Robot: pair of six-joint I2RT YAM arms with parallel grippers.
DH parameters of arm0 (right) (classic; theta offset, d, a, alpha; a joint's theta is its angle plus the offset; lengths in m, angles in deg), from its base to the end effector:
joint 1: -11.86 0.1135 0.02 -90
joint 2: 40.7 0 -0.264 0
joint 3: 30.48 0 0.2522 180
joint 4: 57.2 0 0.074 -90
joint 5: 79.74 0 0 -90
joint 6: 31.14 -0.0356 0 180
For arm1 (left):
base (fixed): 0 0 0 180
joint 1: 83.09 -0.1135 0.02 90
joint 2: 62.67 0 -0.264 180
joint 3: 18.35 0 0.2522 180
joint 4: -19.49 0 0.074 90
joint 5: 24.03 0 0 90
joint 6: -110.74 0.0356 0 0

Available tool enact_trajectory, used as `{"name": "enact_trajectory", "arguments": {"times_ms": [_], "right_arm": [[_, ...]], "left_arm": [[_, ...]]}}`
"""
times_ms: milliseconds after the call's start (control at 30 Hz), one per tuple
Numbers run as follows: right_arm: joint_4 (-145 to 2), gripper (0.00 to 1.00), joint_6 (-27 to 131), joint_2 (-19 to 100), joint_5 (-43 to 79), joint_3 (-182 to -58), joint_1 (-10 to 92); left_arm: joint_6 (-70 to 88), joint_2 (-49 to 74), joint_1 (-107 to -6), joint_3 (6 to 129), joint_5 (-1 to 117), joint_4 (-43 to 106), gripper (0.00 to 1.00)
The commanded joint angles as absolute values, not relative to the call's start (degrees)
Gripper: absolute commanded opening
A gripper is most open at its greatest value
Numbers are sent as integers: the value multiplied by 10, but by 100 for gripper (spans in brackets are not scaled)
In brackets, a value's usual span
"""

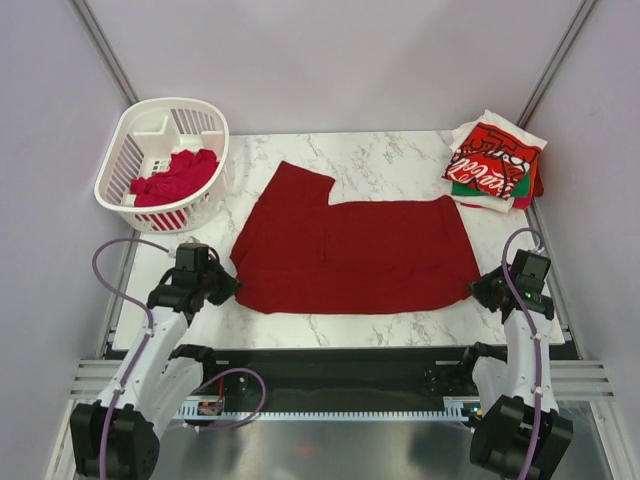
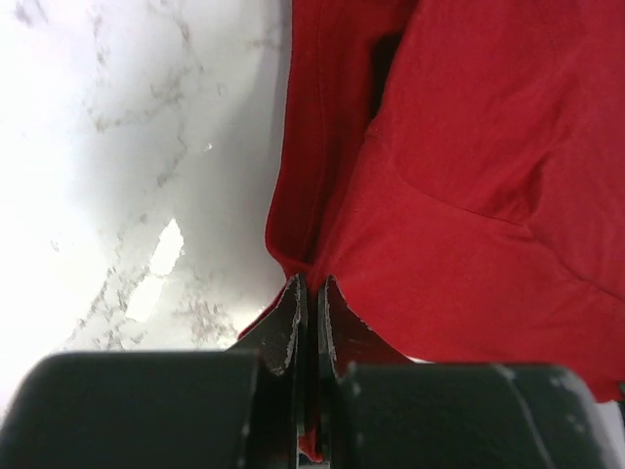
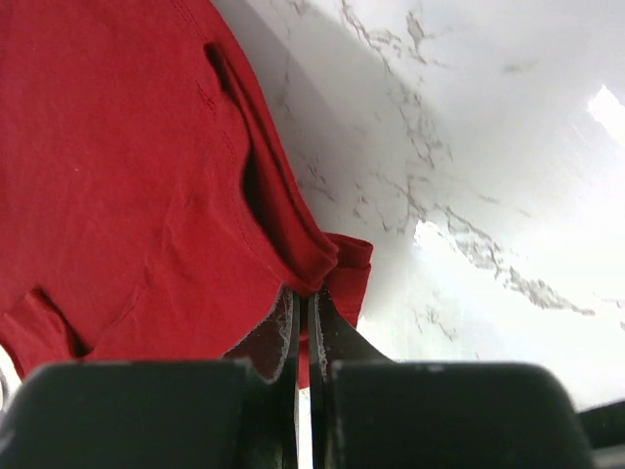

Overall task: Fold and stack the t-shirts
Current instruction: Fold the tshirt

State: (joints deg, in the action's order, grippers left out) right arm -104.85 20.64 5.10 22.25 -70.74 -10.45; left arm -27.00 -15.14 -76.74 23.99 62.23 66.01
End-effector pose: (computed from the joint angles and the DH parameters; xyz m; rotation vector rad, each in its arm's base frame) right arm 0.1436 -0.0509 0.1913 1.1885 2.2106 0.3764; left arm 0.1595 -0.0201 0.1995 -0.8687 2.3809 -0.4737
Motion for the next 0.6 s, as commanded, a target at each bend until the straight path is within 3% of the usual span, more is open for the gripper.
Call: {"name": "enact_trajectory", "arguments": {"times_ms": [0, 67, 167, 200, 233, 267, 300, 333, 567], "right_arm": [[-1116, 0, 184, 27, 201, -736, -107], [-1125, 1, 187, 30, 193, -739, -107], [-1124, 26, 190, 29, 217, -733, -106], [-1124, 62, 190, 26, 223, -736, -107], [-1125, 79, 190, 23, 227, -739, -106], [-1129, 88, 194, 19, 226, -746, -107], [-1138, 93, 197, 20, 221, -753, -107], [-1139, 97, 199, 20, 218, -764, -107], [-1129, 98, 207, 51, 211, -820, -103]], "left_arm": [[-320, -207, -767, 227, 593, 698, 2], [-329, -228, -754, 228, 592, 708, 2], [-339, -250, -750, 235, 582, 728, 10], [-339, -253, -749, 239, 579, 734, 33], [-339, -256, -749, 247, 574, 746, 49], [-339, -257, -749, 254, 567, 757, 68], [-337, -260, -749, 261, 566, 767, 96], [-336, -265, -750, 280, 567, 777, 100], [-249, -245, -749, 393, 645, 798, 100]]}}
